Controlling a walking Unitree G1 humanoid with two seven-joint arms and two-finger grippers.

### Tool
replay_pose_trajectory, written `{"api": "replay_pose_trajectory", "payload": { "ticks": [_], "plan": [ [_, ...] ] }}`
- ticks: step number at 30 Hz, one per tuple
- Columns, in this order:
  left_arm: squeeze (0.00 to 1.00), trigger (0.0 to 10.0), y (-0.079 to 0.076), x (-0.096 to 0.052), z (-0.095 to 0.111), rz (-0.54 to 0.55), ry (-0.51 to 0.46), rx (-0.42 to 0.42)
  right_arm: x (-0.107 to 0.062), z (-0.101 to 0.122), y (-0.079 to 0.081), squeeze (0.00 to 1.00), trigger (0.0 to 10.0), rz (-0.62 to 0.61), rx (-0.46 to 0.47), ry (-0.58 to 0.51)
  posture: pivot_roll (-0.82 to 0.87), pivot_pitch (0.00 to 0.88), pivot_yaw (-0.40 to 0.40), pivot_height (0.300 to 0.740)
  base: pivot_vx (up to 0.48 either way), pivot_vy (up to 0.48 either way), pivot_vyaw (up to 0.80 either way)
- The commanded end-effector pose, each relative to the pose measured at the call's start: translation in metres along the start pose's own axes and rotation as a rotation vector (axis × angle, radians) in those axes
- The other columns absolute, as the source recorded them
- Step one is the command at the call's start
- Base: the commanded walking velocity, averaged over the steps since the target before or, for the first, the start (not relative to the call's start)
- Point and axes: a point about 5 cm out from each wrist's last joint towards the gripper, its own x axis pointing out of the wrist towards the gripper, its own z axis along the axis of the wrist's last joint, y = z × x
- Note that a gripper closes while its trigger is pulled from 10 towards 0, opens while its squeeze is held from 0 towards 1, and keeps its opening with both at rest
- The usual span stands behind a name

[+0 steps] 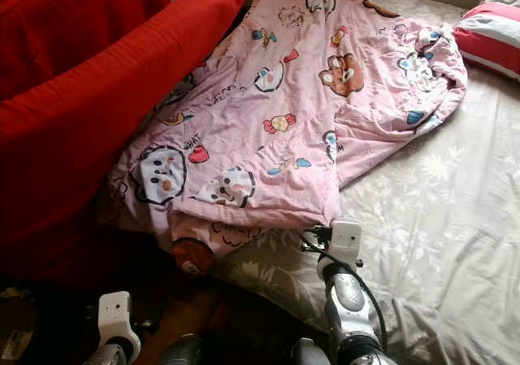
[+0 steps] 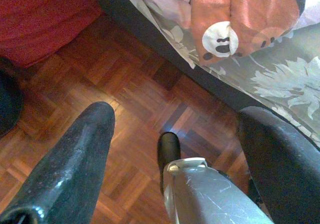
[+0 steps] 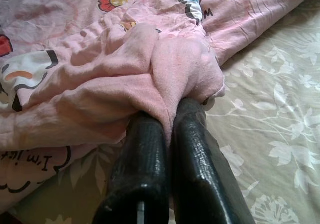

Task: Clean up the room

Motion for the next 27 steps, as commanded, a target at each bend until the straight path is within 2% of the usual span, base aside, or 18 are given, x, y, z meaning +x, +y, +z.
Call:
{"api": "replay_pose_trajectory", "payload": {
  "ticks": [1, 5, 27],
  "plan": [
    [0.0, 10.0, 0.0067, -0.0064, -0.0143, 0.022, 0.062, -0.004, -0.0029, -0.0038, -0.0009, 0.0, 10.0, -0.003, -0.005, 0.005, 0.02, 0.234, 0.015, 0.74, 0.0, 0.0, 0.0],
    [0.0, 10.0, 0.0065, -0.0063, -0.0142, 0.021, 0.061, -0.006, -0.003, -0.004, -0.0007, 0.0, 10.0, -0.001, -0.006, 0.005, 0.02, 0.235, 0.014, 0.74, 0.0, 0.0, 0.0],
    [0.0, 10.0, 0.0054, -0.0058, -0.013, 0.02, 0.052, -0.008, -0.0034, -0.0054, -0.0014, 0.0, 10.0, -0.001, -0.007, 0.013, 0.02, 0.238, 0.013, 0.74, -0.255, 0.0, 0.0]
  ]
}}
